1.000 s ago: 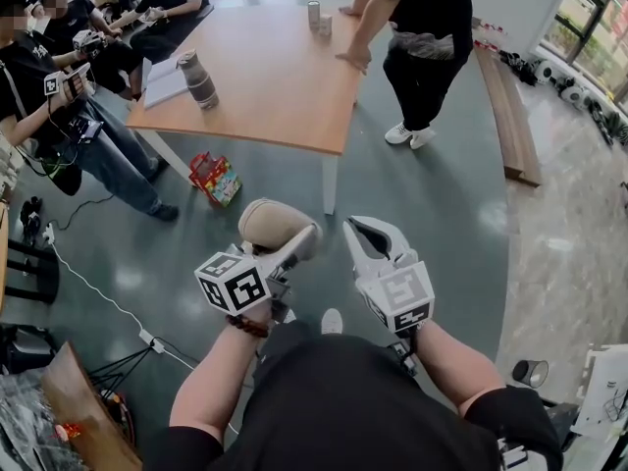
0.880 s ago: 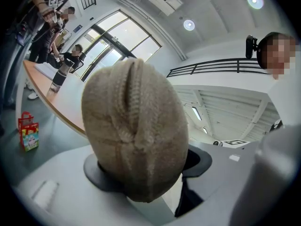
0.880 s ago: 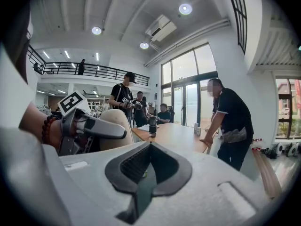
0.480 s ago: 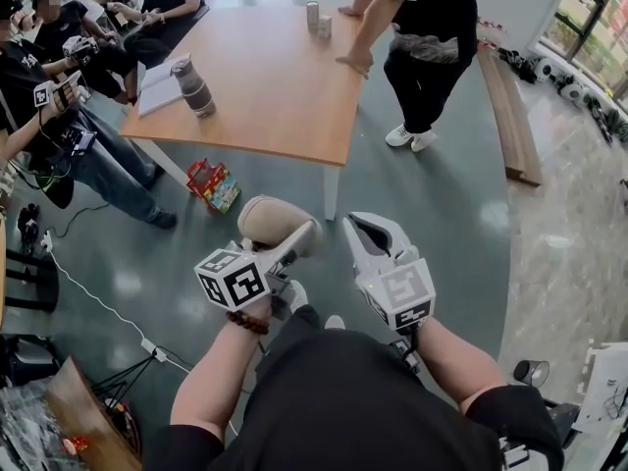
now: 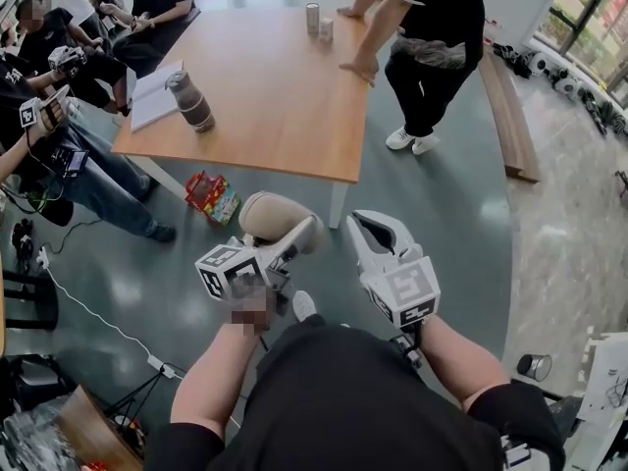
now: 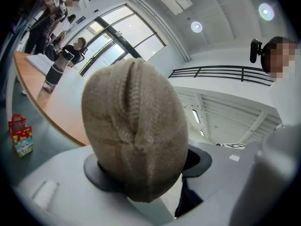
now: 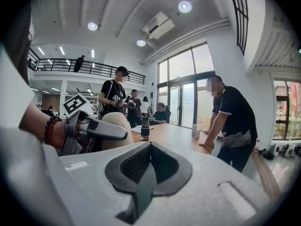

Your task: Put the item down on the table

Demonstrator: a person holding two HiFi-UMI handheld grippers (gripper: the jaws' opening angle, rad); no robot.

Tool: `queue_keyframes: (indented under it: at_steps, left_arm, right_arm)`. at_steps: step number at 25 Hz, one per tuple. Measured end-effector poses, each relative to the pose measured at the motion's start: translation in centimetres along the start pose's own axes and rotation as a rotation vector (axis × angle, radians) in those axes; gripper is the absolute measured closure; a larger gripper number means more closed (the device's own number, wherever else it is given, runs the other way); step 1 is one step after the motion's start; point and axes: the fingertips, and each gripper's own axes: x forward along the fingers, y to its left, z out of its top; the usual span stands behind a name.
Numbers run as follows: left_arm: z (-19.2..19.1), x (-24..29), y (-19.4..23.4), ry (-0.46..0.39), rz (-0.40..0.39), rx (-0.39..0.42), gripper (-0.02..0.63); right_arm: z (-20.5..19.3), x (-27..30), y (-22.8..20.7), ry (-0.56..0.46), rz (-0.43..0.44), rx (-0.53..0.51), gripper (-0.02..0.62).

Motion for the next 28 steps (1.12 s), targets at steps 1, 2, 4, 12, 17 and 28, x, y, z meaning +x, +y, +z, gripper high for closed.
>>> queue_keyframes:
  at_steps: [1,2,4,12,17,28]
  left_arm:
    - [0.5,0.1,0.6,0.002,-0.004,-0.004,0.278]
    - [0.9,0.3,1.2,0.005,-0.009,-0.009,0.278]
    - [1.6,0.6,2.4,0.012,-0.018,-0.019,0.278]
    - [4.1,1.6,5.7,0.051,-0.059,-0.038,0.278]
    - [4.7,2.2,6.9,0.072,-0.08,-0.065,0.278]
    - [5.7,4.4,8.0,0.081,-0.149,-0.16,0.278]
  right_arm:
    - [0.1,0.6,0.0,0.001,-0.005,0.001,0.603]
    - [0.2,1.3,-0.1,0.002,-0.009,0.001,0.603]
    - [0.5,2.5,-0.1,0.005,-0.019,0.002,0.603]
    - [1.7,6.3,0.3,0.013,-0.043,0.005,0.563]
    - [1.6,8.0,1.7,0.034,0.013,0.005,0.478]
    - [1.2,11.7,3.9,0.098,0.15,-0.064,0.253]
